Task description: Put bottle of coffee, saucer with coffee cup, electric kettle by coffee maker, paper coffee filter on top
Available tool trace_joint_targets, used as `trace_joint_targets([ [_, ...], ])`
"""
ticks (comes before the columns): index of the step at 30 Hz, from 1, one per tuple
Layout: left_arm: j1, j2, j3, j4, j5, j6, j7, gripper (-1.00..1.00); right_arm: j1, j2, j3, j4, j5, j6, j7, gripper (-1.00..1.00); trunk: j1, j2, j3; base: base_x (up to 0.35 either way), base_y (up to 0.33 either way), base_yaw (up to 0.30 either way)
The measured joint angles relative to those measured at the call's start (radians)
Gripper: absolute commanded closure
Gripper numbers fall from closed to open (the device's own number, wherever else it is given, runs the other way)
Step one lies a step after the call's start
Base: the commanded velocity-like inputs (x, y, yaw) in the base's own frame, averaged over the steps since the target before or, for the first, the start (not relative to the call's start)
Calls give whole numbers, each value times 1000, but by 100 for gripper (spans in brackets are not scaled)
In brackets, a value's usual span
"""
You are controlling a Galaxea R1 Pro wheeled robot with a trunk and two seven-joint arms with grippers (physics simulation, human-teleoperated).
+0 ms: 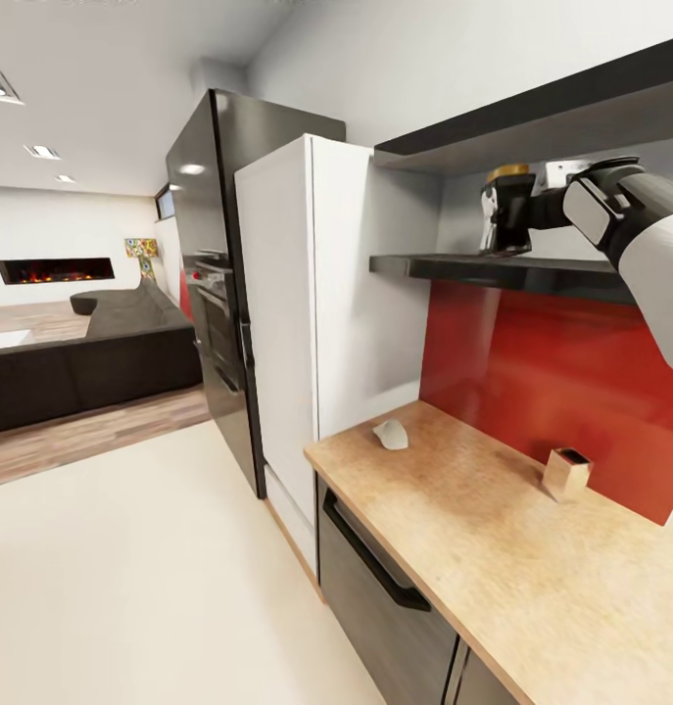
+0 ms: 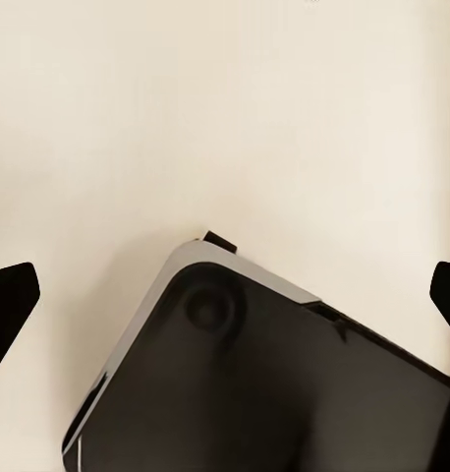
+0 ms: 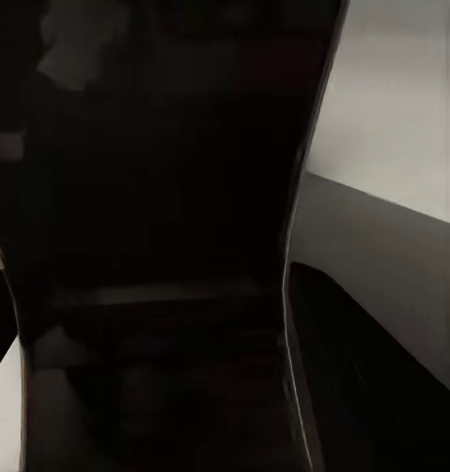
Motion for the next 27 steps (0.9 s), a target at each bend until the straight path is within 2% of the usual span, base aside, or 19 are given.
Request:
trace_joint_targets([
  [11,0,0,0,0,0,0,0,-100,-1,-6,-1,0,-9,0,8,100,0,0,18,-1,4,0],
  [16,0,1,0,0,1,0,0,-100,0,-5,-1,1,-12,1,18,100,0,0,26,-113,176,0],
  [24,0,2,0,0,3,0,0,-100,0,-6,-8,0,-16,17,128,100,0,0,39,-172,247,0],
  [27,0,2,0,0,3,0,0,-100,0,-5,-10,0,-23,44,198,100,0,0,44,-176,251,0],
])
